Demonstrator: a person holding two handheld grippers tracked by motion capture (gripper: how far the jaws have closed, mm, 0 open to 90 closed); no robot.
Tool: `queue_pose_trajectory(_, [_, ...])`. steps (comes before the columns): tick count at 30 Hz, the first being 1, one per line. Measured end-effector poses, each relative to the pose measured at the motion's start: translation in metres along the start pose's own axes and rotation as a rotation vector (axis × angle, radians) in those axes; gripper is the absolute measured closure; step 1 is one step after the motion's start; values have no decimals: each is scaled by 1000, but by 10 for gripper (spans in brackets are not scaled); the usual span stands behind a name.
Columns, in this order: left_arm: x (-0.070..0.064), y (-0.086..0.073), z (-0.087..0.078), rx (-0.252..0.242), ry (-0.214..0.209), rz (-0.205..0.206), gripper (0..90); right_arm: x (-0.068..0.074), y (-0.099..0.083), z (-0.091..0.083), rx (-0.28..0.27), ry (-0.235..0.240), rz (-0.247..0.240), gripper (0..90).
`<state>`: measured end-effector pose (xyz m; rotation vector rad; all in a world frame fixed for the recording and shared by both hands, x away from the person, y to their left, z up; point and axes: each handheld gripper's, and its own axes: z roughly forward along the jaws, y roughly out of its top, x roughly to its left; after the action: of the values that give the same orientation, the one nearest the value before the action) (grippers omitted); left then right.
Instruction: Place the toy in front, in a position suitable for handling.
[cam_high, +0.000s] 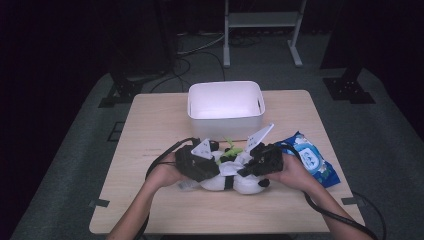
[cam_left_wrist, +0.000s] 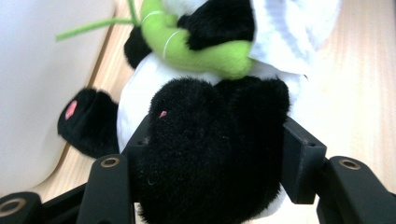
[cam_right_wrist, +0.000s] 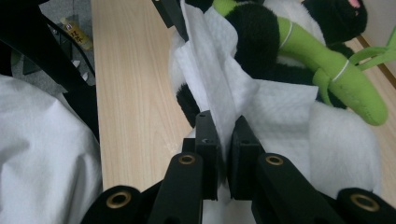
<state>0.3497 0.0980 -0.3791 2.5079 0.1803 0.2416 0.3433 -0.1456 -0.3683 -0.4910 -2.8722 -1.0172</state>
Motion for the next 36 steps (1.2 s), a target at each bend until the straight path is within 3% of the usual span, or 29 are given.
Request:
queue_pose_trajectory(5, [-3,0,1,-3,-38,-19,388,-3,-3,-1,17,22,7,839])
queue_pose_trajectory(10, [-5,-4,-2,-26,-107,-69,362,-11,1,-10,-61,-14,22,838])
queue_pose_trajectory(12, [-6,-5,-4,-36,-131,-86,353,-13,1,-6,-49,-9,34,839])
queue_pose_trajectory(13, [-5,-6,-8,-44,-164,-117,328,-10,-1,2,-29,0,29,840])
queue_pose_trajectory(18, [-4,-6,-15,-69,-187,-147,282,-5,-7,8,-15,17,24,843])
queue_pose_trajectory(27, [-4,-2,-31,-109,-190,-158,206,7,-19,12,-6,43,20,844])
queue_pose_trajectory(33, [-4,-4,-28,-130,-221,-170,170,15,-26,13,-19,52,12,844])
queue_pose_trajectory(36, [-5,-7,-21,-132,-233,-177,170,20,-23,8,-20,35,-4,842])
